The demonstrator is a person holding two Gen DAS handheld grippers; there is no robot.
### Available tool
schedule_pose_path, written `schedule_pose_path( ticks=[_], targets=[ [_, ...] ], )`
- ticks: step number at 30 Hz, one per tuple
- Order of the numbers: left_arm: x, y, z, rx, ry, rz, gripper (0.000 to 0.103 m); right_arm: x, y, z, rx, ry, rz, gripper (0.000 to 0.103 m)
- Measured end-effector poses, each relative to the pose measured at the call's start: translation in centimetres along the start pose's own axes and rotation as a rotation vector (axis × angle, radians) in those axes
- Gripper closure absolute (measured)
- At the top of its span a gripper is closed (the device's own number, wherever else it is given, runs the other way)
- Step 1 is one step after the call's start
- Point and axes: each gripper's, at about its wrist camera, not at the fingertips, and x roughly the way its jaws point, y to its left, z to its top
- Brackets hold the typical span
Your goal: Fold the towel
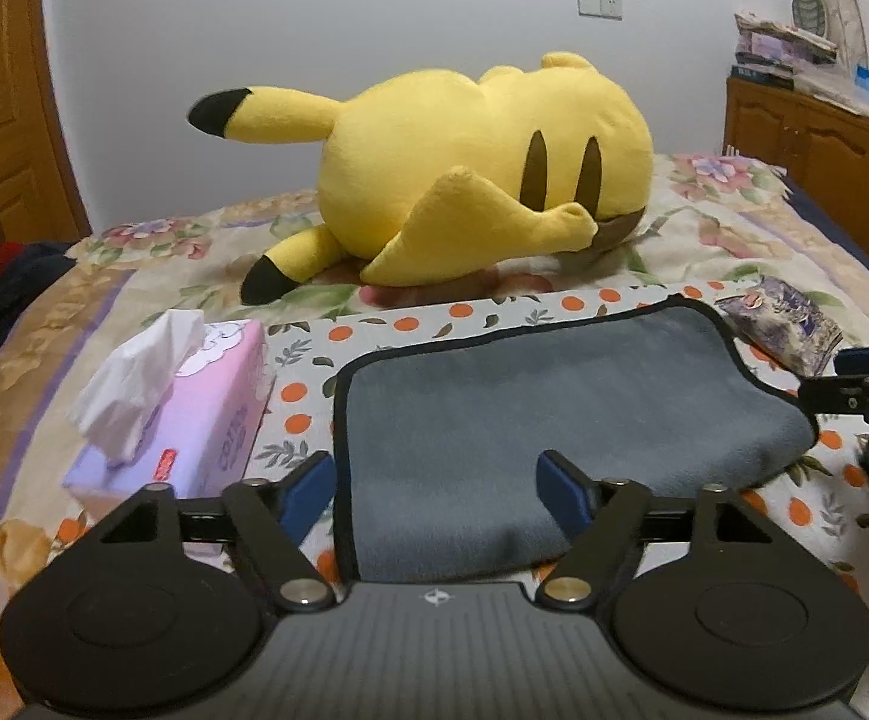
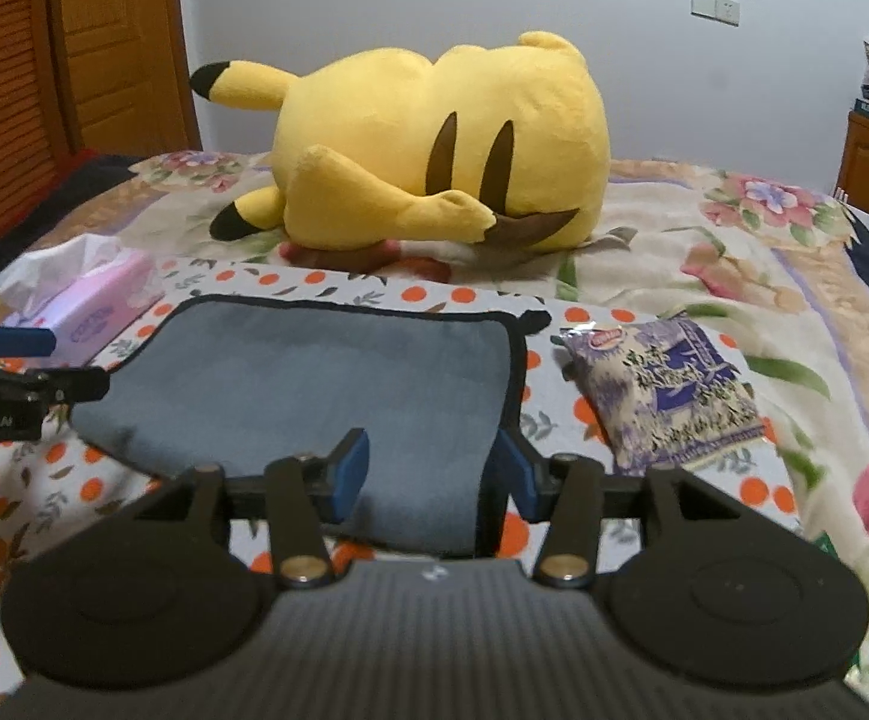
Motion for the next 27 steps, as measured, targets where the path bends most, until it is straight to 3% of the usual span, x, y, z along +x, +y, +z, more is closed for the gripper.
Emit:
schedule_pose_path(
  ticks=[11,13,27],
  targets=[
    [-5.8,-0.9,-1.1,0.011,-0.025,-0.01,0.012,-5.1,0.5,-1.2,0.004,-0.031,-0.006,0.036],
    [-6.7,-1.0,-1.2,0.008,-0.03,-0.014,0.01,-5.9,0.7,-1.3,0.0,-0.04,-0.01,0.026],
    [-11.8,-1.4,-2.9,0.038,-0.047,-0.015,0.002,-11.1,2.3,-2.7,-0.003,-0.094,0.005,0.01]
  ],
)
